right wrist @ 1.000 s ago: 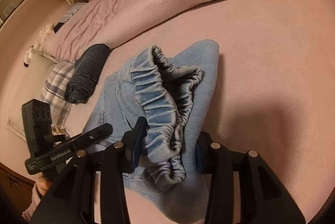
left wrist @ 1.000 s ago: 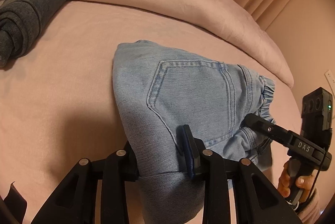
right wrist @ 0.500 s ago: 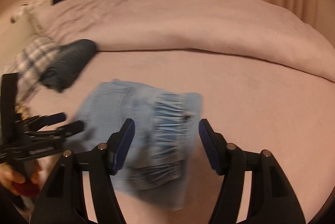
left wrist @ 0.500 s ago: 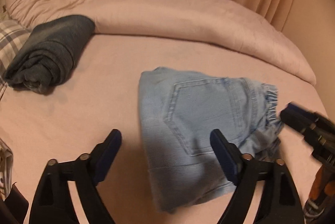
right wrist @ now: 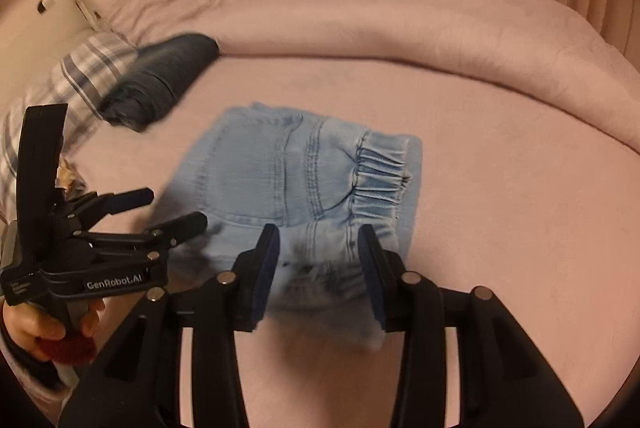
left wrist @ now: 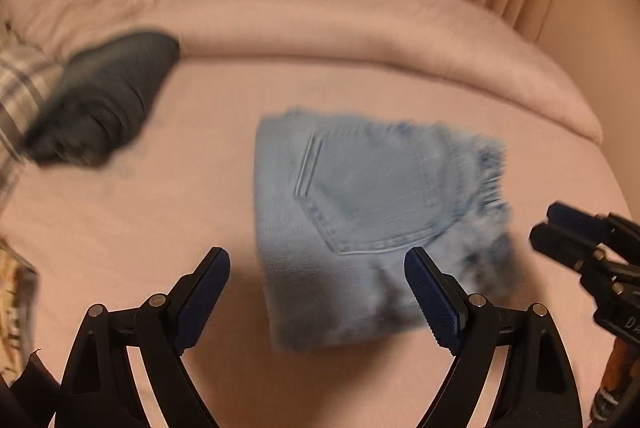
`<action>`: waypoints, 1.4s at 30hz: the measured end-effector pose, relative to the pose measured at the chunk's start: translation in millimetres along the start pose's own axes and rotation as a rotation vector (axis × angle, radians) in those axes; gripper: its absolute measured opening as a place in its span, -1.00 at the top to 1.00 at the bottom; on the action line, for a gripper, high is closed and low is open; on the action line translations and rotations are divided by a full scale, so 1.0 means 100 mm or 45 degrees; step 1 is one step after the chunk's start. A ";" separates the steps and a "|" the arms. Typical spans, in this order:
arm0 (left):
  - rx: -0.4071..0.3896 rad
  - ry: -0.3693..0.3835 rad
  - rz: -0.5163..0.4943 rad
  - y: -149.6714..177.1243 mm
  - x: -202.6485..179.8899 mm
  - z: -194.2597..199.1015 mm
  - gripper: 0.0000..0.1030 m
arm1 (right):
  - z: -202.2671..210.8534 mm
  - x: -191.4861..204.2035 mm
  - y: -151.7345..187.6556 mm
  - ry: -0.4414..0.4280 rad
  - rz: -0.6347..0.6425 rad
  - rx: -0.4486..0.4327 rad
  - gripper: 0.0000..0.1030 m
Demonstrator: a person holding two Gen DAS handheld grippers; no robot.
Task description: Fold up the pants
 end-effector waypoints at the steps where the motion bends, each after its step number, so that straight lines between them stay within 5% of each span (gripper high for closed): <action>1: -0.023 -0.004 -0.005 -0.02 -0.01 0.11 -0.73 | 0.13 0.00 0.01 -0.001 -0.008 -0.015 0.07; 12: -0.175 -0.059 -0.082 -0.04 -0.31 1.27 -0.73 | 1.12 0.33 0.20 -0.010 -0.017 -0.145 -0.25; 20: -0.150 -0.132 -0.009 -0.02 -0.37 1.68 -0.85 | 1.60 0.51 0.20 0.038 0.028 -0.189 -0.83; 42: -0.163 -0.204 -0.027 -0.15 -0.38 2.07 -0.85 | 2.04 0.72 -0.04 0.104 0.038 -0.177 -0.97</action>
Point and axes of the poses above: each gripper's, at about its wrist camera, not at the fingertips, and z roughly against the way its jaws point, x to its left, y to its underside, the point moved 9 cm from there along -z, roughly the way its jaws point, and after that the axes turned 1 degree about -y, right-handed, at the moved point
